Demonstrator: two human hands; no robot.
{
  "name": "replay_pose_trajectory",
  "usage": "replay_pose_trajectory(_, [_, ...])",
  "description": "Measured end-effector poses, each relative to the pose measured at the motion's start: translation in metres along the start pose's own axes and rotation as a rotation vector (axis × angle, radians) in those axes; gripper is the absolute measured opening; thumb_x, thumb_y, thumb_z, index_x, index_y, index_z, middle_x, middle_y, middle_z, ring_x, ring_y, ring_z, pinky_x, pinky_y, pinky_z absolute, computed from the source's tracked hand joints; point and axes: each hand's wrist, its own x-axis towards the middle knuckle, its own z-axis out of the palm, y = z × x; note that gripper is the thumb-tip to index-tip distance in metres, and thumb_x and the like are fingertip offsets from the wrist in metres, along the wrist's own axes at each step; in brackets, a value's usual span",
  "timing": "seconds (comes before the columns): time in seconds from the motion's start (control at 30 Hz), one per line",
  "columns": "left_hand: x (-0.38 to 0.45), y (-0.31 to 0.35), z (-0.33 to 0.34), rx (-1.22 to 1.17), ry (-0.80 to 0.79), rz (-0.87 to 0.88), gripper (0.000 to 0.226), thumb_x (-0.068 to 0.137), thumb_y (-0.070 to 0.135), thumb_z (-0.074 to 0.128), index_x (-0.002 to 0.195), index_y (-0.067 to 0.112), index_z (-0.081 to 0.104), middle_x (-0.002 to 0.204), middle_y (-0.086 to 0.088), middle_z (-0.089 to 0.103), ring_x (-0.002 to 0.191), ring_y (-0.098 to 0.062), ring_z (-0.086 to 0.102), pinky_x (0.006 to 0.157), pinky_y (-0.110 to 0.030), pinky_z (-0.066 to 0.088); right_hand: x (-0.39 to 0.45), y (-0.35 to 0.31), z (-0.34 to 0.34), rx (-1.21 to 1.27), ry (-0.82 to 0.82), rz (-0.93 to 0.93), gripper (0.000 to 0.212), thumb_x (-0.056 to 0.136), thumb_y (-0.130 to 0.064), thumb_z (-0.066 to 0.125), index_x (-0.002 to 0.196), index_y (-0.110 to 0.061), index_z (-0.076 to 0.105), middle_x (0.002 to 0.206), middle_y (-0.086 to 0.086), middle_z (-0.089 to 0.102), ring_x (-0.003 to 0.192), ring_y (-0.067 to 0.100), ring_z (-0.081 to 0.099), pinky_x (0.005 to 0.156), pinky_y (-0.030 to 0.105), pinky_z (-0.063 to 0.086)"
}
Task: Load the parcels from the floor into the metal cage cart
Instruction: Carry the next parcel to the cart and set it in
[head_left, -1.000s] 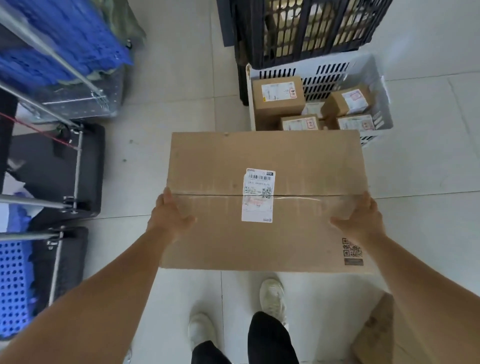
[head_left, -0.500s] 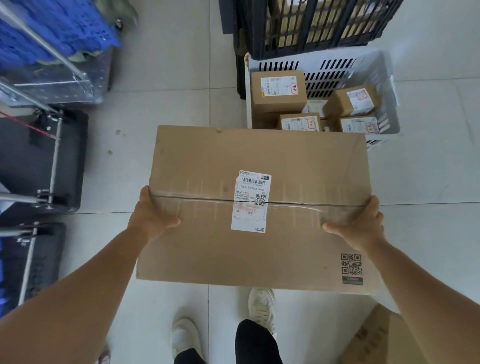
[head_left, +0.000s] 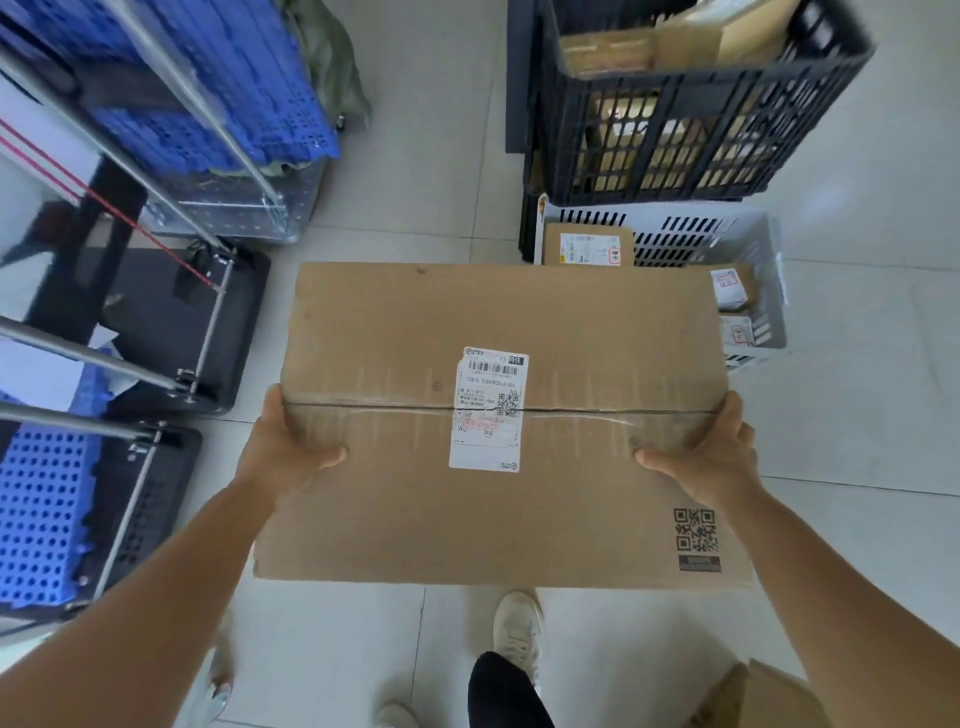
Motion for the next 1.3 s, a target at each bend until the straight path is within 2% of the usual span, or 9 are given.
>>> replay_pose_trajectory(0.17, [-0.042,0.009,-0.068,-0.034,0.073,0.045,0.078,0.066,0.009,0.084,0.126,0.024,0.036,0.110,-0.003,0.057,0.102,-0.030,0.058,0.088,-0.045,0.049,-0.048,-0.045,-0.031,-0.002,0.007,-0.099,0.136,0.058,-0.044,0.090,0.155,-0.024,-0.004,0.154,0.013,0.022,0.140,0.038,0.027,0.112,0.057,0.029])
replay_pose_trajectory(0.3, [-0.087,0.016,-0.127,-0.063,0.142,0.106,0.081,0.069,0.016,0.083,0.132,0.027,0.034,0.113,-0.003,0.055,0.102,-0.030,0.056,0.088,-0.048,0.049,-0.093,-0.079,-0.052,0.014,0.029,-0.184,0.139,0.058,-0.045,0.090,0.155,-0.023,-0.007,0.157,0.015,0.018,0.143,0.039,0.022,0.114,0.056,0.027])
replay_pose_trajectory(0.43, [-0.133,0.010,-0.188,-0.153,0.192,0.140,0.090,0.066,0.020,0.085,0.138,0.025,0.031,0.126,-0.005,0.051,0.111,-0.033,0.054,0.092,-0.056,0.048,-0.144,-0.107,-0.068,0.074,0.046,-0.284,0.134,0.056,-0.043,0.092,0.154,-0.021,0.002,0.154,0.015,0.021,0.141,0.039,0.026,0.113,0.055,0.029])
replay_pose_trajectory(0.53, [-0.163,-0.003,-0.234,-0.174,0.245,0.166,0.106,0.054,0.035,0.085,0.142,0.028,0.027,0.130,-0.004,0.051,0.112,-0.032,0.055,0.090,-0.054,0.050,-0.187,-0.127,-0.079,0.076,0.053,-0.349,0.131,0.057,-0.044,0.091,0.153,-0.018,0.005,0.150,0.017,0.027,0.137,0.040,0.032,0.109,0.054,0.034])
replay_pose_trajectory(0.67, [-0.213,-0.005,-0.289,-0.172,0.313,0.203,0.095,0.073,0.020,0.082,0.148,0.024,0.023,0.127,0.001,0.049,0.112,-0.032,0.054,0.091,-0.047,0.049,-0.239,-0.157,-0.093,0.110,0.054,-0.428,0.126,0.056,-0.045,0.091,0.150,-0.017,0.013,0.146,0.015,0.034,0.133,0.039,0.036,0.107,0.054,0.037])
replay_pose_trajectory(0.8, [-0.252,-0.012,-0.340,-0.180,0.399,0.193,0.093,0.074,0.019,0.081,0.148,0.023,0.024,0.130,-0.005,0.049,0.110,-0.032,0.053,0.086,-0.045,0.047,-0.286,-0.193,-0.107,0.108,0.032,-0.485,0.129,0.053,-0.048,0.091,0.151,-0.020,0.012,0.148,0.014,0.031,0.133,0.038,0.038,0.107,0.055,0.038])
replay_pose_trajectory(0.93, [-0.288,-0.016,-0.389,-0.188,0.493,0.172,0.091,0.073,0.019,0.082,0.147,0.019,0.029,0.133,-0.011,0.052,0.116,-0.036,0.053,0.097,-0.048,0.045,-0.323,-0.237,-0.119,0.126,0.006,-0.571,0.132,0.041,-0.057,0.090,0.146,-0.024,0.018,0.142,0.011,0.037,0.128,0.037,0.042,0.103,0.057,0.041])
replay_pose_trajectory(1.07, [-0.326,-0.020,-0.430,-0.209,0.579,0.141,0.086,0.071,0.024,0.083,0.142,0.020,0.035,0.129,-0.010,0.055,0.112,-0.035,0.055,0.097,-0.052,0.045,-0.357,-0.282,-0.127,0.138,-0.041,-0.674,0.128,0.050,-0.052,0.091,0.149,-0.026,0.014,0.146,0.011,0.031,0.132,0.037,0.036,0.106,0.058,0.038])
replay_pose_trajectory(1.3, [-0.399,-0.037,-0.472,-0.321,0.764,0.099,0.081,0.076,0.015,0.080,0.143,0.015,0.035,0.112,0.000,0.047,0.097,-0.023,0.048,0.088,-0.039,0.044,-0.407,-0.346,-0.124,0.167,-0.164,-0.882,0.122,0.060,-0.041,0.091,0.153,-0.017,0.015,0.156,0.012,0.023,0.140,0.032,0.029,0.110,0.050,0.035])
